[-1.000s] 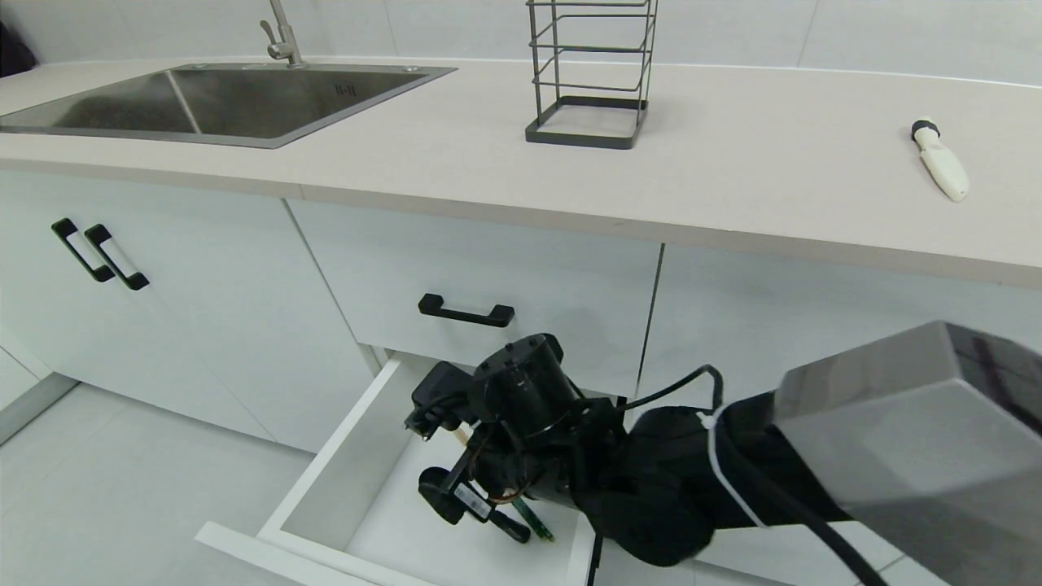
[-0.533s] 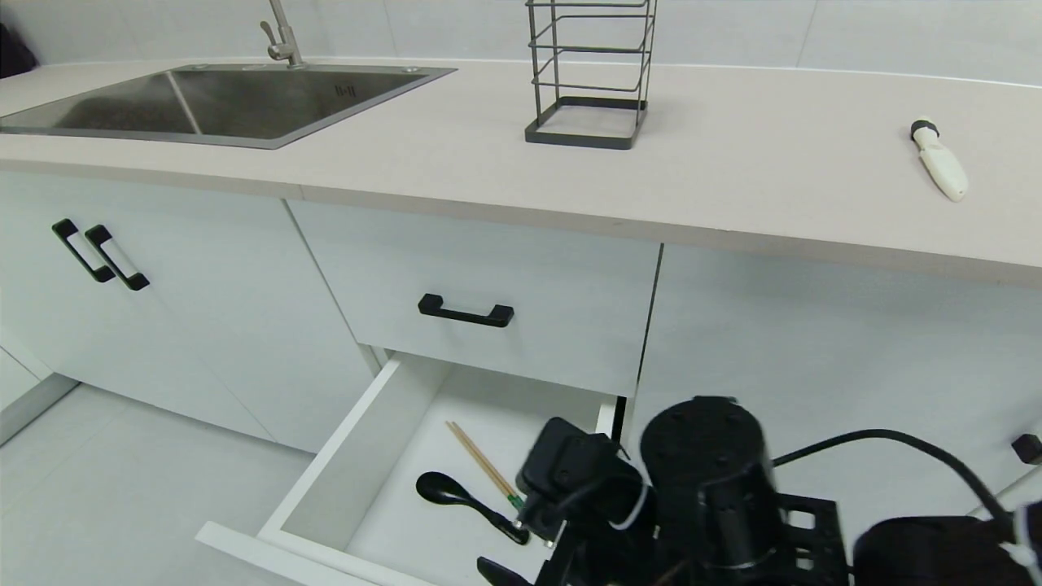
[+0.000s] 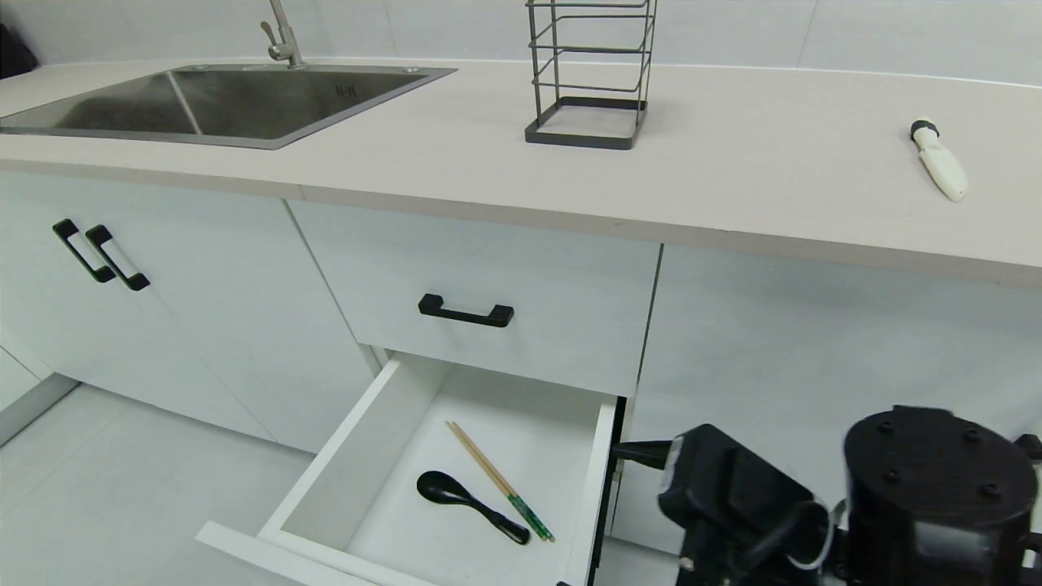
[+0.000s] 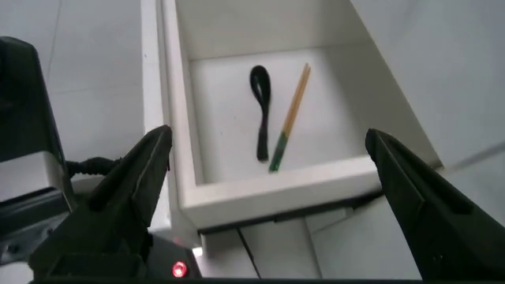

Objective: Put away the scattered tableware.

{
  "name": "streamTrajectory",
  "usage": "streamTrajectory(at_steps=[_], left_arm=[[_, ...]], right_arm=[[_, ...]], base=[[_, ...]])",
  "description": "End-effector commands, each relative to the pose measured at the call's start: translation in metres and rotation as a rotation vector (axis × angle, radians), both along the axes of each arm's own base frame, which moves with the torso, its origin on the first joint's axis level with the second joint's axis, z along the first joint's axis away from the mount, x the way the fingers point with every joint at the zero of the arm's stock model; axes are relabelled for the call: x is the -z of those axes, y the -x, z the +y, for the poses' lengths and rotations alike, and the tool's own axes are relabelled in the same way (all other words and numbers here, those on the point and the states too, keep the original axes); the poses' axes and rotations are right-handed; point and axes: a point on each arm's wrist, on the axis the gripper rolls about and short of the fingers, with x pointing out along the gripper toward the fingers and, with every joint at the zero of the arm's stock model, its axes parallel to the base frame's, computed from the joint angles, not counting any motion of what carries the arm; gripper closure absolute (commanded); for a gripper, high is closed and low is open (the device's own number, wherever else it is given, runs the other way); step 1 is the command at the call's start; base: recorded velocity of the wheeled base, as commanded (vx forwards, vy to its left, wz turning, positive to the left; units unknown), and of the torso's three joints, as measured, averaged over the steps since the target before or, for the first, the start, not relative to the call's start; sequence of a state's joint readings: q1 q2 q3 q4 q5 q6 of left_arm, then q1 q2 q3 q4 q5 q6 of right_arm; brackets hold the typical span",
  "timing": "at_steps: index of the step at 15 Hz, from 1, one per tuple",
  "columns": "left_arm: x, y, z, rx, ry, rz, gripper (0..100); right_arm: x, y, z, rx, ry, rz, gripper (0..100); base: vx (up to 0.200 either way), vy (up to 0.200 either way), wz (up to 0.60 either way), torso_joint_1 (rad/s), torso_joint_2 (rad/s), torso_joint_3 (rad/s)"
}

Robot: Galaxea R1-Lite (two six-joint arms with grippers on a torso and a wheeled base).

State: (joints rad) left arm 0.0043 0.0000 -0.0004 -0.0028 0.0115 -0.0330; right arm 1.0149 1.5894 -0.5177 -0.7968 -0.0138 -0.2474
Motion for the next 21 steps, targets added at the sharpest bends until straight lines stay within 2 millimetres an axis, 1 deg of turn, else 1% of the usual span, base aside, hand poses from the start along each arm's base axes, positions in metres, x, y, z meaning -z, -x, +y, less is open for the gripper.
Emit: streamTrajectory(at_steps=[1, 2, 3, 5, 6, 7, 8, 9, 10, 11, 12, 14, 15, 16, 17, 19, 20, 21], left_arm=[[0.000, 0.000, 0.000, 0.000, 0.001, 0.000, 0], [0.000, 0.000, 0.000, -0.001, 0.001, 0.000, 0], [0.000, 0.000, 0.000, -0.001, 0.001, 0.000, 0], [0.000, 0.000, 0.000, -0.001, 0.001, 0.000, 0], [0.000, 0.000, 0.000, 0.000, 0.001, 0.000, 0], [0.000, 0.000, 0.000, -0.001, 0.001, 0.000, 0], [0.000, 0.000, 0.000, -0.001, 0.001, 0.000, 0], [0.000, 0.000, 0.000, -0.001, 0.001, 0.000, 0], [0.000, 0.000, 0.000, -0.001, 0.001, 0.000, 0], [0.000, 0.000, 0.000, 0.000, -0.002, 0.000, 0], [0.000, 0.000, 0.000, -0.001, 0.001, 0.000, 0], [0.000, 0.000, 0.000, 0.000, -0.001, 0.000, 0], [0.000, 0.000, 0.000, 0.002, -0.001, 0.000, 0], [0.000, 0.000, 0.000, 0.000, -0.001, -0.001, 0], [0.000, 0.000, 0.000, -0.001, -0.001, -0.001, 0], [0.000, 0.000, 0.000, 0.002, -0.002, -0.001, 0], [0.000, 0.000, 0.000, 0.000, -0.002, 0.000, 0], [0.000, 0.000, 0.000, 0.008, -0.001, -0.001, 0]], right_arm=[[-0.010, 0.010, -0.051, 0.068, -0.041, -0.025, 0], [-0.009, 0.015, -0.072, 0.091, -0.041, -0.025, 0], [-0.013, 0.033, -0.106, 0.124, -0.059, -0.064, 0], [-0.024, 0.055, -0.144, 0.221, -0.136, -0.136, 0], [-0.028, 0.066, -0.165, 0.322, -0.187, -0.173, 0], [-0.029, 0.070, -0.174, 0.384, -0.206, -0.185, 0], [-0.032, 0.082, -0.191, 0.495, -0.247, -0.244, 0], [-0.022, 0.099, -0.203, 0.604, -0.274, -0.310, 0], [-0.012, 0.112, -0.208, 0.652, -0.285, -0.352, 0], [0.000, 0.130, -0.211, 0.670, -0.314, -0.426, 0], [0.007, 0.143, -0.213, 0.695, -0.329, -0.482, 0], [0.017, 0.159, -0.212, 0.799, -0.299, -0.532, 0], [0.026, 0.162, -0.210, 0.827, -0.288, -0.534, 0], [0.037, 0.157, -0.211, 0.831, -0.281, -0.499, 0], [0.042, 0.155, -0.211, 0.833, -0.286, -0.489, 0], [0.051, 0.153, -0.211, 0.860, -0.285, -0.388, 0], [0.058, 0.152, -0.212, 0.902, -0.257, -0.324, 0], [0.071, 0.151, -0.215, 1.065, -0.199, -0.220, 0]], base=[[0.000, 0.000, 0.00, 0.000, 0.00, 0.000], [0.000, 0.000, 0.00, 0.000, 0.00, 0.000], [0.000, 0.000, 0.00, 0.000, 0.00, 0.000], [0.000, 0.000, 0.00, 0.000, 0.00, 0.000], [0.000, 0.000, 0.00, 0.000, 0.00, 0.000], [0.000, 0.000, 0.00, 0.000, 0.00, 0.000], [0.000, 0.000, 0.00, 0.000, 0.00, 0.000], [0.000, 0.000, 0.00, 0.000, 0.00, 0.000], [0.000, 0.000, 0.00, 0.000, 0.00, 0.000], [0.000, 0.000, 0.00, 0.000, 0.00, 0.000], [0.000, 0.000, 0.00, 0.000, 0.00, 0.000], [0.000, 0.000, 0.00, 0.000, 0.00, 0.000], [0.000, 0.000, 0.00, 0.000, 0.00, 0.000], [0.000, 0.000, 0.00, 0.000, 0.00, 0.000], [0.000, 0.000, 0.00, 0.000, 0.00, 0.000], [0.000, 0.000, 0.00, 0.000, 0.00, 0.000], [0.000, 0.000, 0.00, 0.000, 0.00, 0.000], [0.000, 0.000, 0.00, 0.000, 0.00, 0.000]])
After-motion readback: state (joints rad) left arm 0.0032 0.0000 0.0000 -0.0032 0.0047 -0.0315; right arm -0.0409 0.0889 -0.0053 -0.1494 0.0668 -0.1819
